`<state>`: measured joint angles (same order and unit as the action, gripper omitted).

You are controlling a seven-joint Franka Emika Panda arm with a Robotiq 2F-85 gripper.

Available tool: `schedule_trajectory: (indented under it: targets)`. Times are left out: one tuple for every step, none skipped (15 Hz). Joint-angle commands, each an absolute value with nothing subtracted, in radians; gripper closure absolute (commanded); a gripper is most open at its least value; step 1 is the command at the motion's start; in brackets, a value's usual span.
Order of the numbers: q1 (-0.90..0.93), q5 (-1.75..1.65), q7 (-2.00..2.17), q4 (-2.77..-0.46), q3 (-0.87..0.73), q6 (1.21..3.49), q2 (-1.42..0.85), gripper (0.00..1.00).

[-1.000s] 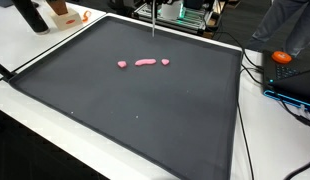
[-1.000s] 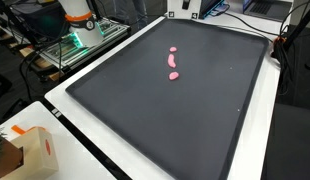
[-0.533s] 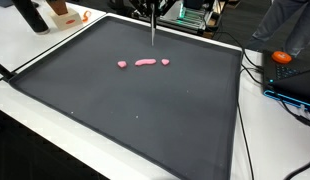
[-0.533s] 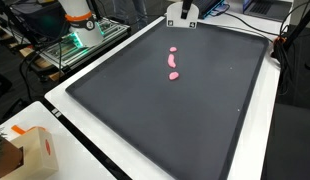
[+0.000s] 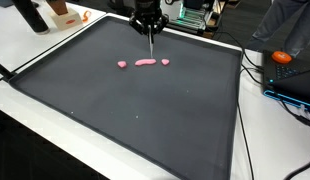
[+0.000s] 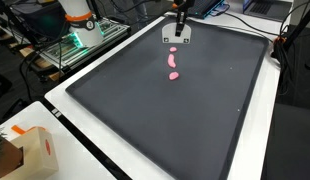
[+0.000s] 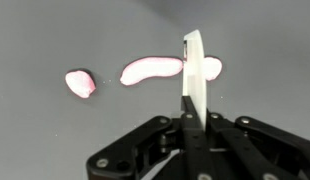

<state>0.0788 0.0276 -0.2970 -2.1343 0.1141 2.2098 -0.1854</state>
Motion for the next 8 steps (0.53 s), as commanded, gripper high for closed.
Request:
schedule_trajectory:
  targets:
    - [0.064, 0.052, -0.344, -2.201, 0.118, 2.288, -0.191, 0.99]
    - [0.064, 0.046, -0.34, -2.213, 0.117, 2.308, -0.198, 0.99]
    - [0.065, 0.04, -0.337, -2.22, 0.117, 2.322, -0.206, 0.99]
    - [0.066, 0.029, -0.326, -2.228, 0.114, 2.342, -0.215, 0.99]
    - [0.065, 0.03, -0.328, -2.231, 0.115, 2.35, -0.221, 0.99]
    - [0.065, 0.024, -0.323, -2.237, 0.114, 2.362, -0.228, 0.99]
    - [0.064, 0.021, -0.321, -2.24, 0.114, 2.369, -0.234, 0.99]
    - [0.064, 0.016, -0.316, -2.24, 0.113, 2.374, -0.241, 0.99]
